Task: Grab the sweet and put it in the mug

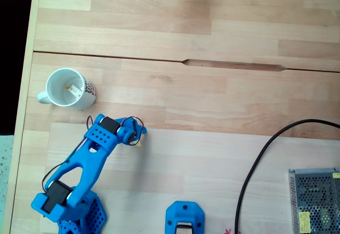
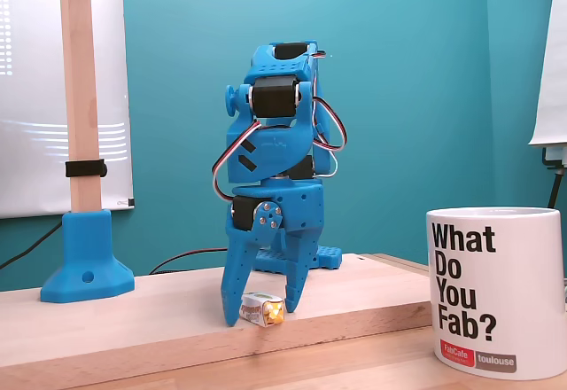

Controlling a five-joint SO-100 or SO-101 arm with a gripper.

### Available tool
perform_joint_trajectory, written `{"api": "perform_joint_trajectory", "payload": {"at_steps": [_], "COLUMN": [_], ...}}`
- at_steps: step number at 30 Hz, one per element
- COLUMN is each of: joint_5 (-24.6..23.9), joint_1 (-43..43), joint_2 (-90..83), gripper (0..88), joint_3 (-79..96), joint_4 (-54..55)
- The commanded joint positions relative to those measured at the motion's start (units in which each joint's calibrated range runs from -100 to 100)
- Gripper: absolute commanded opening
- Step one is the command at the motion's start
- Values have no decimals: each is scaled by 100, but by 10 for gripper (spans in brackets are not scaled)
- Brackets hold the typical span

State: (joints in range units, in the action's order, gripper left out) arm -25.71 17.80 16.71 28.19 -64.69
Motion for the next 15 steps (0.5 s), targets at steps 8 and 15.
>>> {"api": "perform_joint_trajectory", "payload": {"at_steps": [8, 15], "joint_5": [5, 0], "joint_1": [-15, -15], "joint_2": [-53, -53], "gripper": [163, 154], "joint_3": [-197, -197], "joint_4": [1, -23]}}
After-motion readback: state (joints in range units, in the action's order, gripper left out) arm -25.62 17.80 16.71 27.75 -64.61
